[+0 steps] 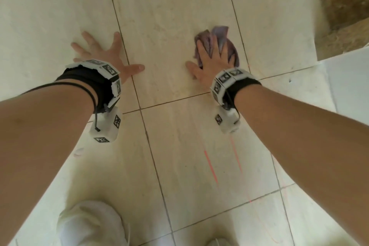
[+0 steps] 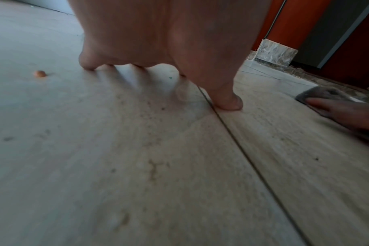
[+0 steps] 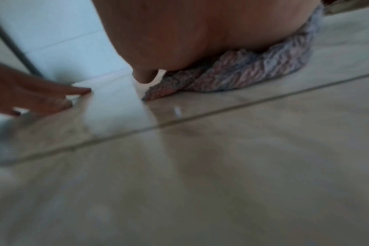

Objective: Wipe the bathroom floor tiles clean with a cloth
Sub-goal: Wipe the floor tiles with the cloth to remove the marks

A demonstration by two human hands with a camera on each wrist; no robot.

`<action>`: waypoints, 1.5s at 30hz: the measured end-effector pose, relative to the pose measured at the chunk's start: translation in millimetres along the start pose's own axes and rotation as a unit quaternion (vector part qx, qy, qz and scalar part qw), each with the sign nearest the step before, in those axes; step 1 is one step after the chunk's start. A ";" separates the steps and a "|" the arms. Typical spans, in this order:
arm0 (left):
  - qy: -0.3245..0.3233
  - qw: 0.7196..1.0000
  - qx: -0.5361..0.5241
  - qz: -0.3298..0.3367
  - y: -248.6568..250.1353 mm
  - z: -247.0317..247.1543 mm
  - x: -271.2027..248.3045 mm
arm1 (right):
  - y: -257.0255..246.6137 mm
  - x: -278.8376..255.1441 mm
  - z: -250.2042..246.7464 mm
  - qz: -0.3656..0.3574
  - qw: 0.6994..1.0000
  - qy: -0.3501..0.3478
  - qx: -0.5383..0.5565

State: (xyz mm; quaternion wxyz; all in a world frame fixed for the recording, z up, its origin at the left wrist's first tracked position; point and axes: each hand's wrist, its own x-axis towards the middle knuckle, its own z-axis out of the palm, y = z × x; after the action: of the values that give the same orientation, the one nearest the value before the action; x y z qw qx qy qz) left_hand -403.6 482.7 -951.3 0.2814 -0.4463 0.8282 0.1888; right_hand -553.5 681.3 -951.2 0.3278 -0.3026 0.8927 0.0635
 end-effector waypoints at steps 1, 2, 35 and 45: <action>0.006 1.000 0.000 0.007 1.2 0.4 0.3 | -10.9 2.7 0.0 -0.002 1.000 0.005 0.009; 0.014 1.000 0.002 0.016 1.8 1.2 1.0 | -20.5 1.1 3.4 -0.017 1.000 0.007 0.012; 0.003 0.968 0.126 0.218 214.1 26.7 -6.7 | 83.4 -82.0 56.4 0.051 0.998 0.016 0.037; 0.016 0.963 0.133 0.234 211.8 27.7 0.6 | 163.9 -44.8 19.5 0.153 0.984 0.045 0.074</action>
State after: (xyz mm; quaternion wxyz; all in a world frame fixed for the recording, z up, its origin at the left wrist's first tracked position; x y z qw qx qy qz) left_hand -574.7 610.3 -960.0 0.2728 -0.2016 0.9316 0.1305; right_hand -611.2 842.3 -952.3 0.2956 -0.1400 0.9444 0.0330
